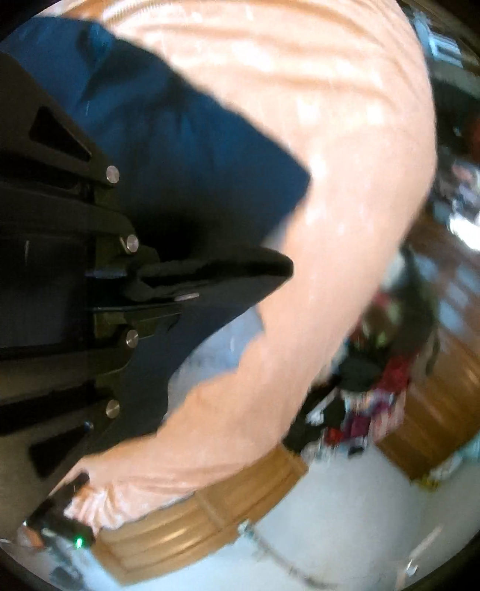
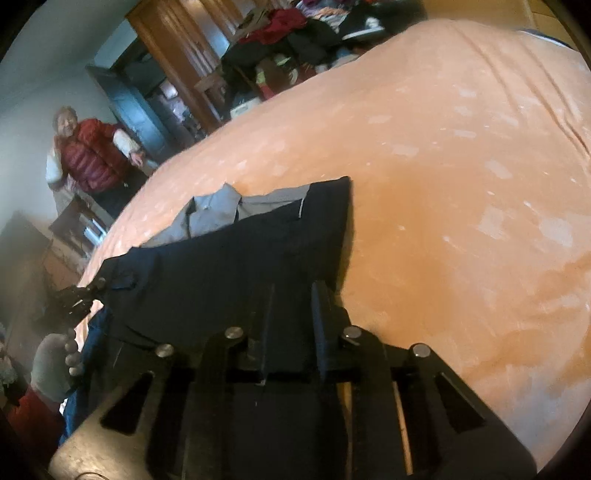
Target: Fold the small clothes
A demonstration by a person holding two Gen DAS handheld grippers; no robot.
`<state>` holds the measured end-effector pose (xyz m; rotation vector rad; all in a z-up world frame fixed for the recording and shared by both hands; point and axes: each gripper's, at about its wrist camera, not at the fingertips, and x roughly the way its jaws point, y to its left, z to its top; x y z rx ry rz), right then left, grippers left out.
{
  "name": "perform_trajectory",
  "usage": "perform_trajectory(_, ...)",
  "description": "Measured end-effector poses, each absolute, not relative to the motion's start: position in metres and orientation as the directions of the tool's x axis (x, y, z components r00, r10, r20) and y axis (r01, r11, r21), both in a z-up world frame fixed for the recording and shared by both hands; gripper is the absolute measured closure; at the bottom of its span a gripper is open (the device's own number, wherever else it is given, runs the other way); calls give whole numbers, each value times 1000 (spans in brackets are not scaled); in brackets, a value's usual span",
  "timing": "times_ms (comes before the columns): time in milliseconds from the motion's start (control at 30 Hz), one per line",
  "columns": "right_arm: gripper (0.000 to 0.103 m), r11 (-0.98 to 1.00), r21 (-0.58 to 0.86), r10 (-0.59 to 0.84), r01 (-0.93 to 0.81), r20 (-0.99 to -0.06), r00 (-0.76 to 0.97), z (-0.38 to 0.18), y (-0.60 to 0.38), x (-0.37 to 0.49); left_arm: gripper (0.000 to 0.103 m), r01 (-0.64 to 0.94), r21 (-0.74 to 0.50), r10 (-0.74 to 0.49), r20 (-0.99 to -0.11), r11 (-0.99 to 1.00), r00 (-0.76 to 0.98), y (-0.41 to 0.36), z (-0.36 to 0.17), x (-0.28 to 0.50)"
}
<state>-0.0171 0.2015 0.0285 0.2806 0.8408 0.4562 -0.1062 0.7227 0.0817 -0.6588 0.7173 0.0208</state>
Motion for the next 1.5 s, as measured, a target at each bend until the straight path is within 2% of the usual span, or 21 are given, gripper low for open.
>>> perform_trajectory(100,82,867,385,495,-318,-743,451,2,227,3,93,-278,-554,-202,-653,784,730,732,59,-106)
perform_trajectory(133,81,873,362,472,-328,-799,373,-18,238,10,90,-286,-539,-200,-671,792,714,730,53,-103)
perform_trajectory(233,81,864,373,486,-338,-793,367,-26,239,13,84,-316,-605,-241,-662,731,709,744,32,-101)
perform_trajectory(300,81,873,356,469,-335,-803,369,-19,234,8,80,-315,-605,-250,-667,731,702,748,37,-101)
perform_trajectory(367,78,873,349,465,-340,-804,371,-10,222,-9,83,-321,-570,-223,-686,757,693,757,52,-113)
perform_trajectory(433,53,869,395,484,-299,-806,340,-8,202,-29,78,-287,-577,-251,-676,765,693,770,69,-136)
perform_trajectory(500,55,853,456,517,-254,-802,299,-11,180,-58,63,-251,-560,-276,-690,790,669,784,80,-163)
perform_trajectory(667,55,802,564,597,-196,-758,262,-8,159,-128,62,-186,-490,-334,-780,852,529,809,75,-262)
perform_trajectory(733,55,791,582,612,-192,-761,216,-15,161,-154,63,-180,-533,-383,-768,827,513,813,66,-297)
perform_trajectory(833,54,785,588,618,-197,-765,181,-27,170,-181,63,-142,-629,-467,-691,764,551,811,61,-344)
perform_trajectory(1000,54,771,610,636,-183,-750,180,-29,178,-191,63,-93,-656,-514,-664,749,543,800,61,-360)
perform_trajectory(1067,55,793,570,605,-216,-778,170,-26,183,-196,63,-77,-650,-525,-672,756,522,795,61,-361)
perform_trajectory(1167,56,831,501,552,-241,-797,247,-16,186,-200,63,-60,-638,-527,-682,768,507,794,64,-371)
perform_trajectory(1400,56,805,557,592,-203,-771,233,-26,178,-199,63,-48,-643,-539,-677,764,501,791,64,-379)
perform_trajectory(1500,57,834,496,547,-239,-799,251,-19,175,-207,63,-35,-648,-550,-672,761,495,790,64,-380)
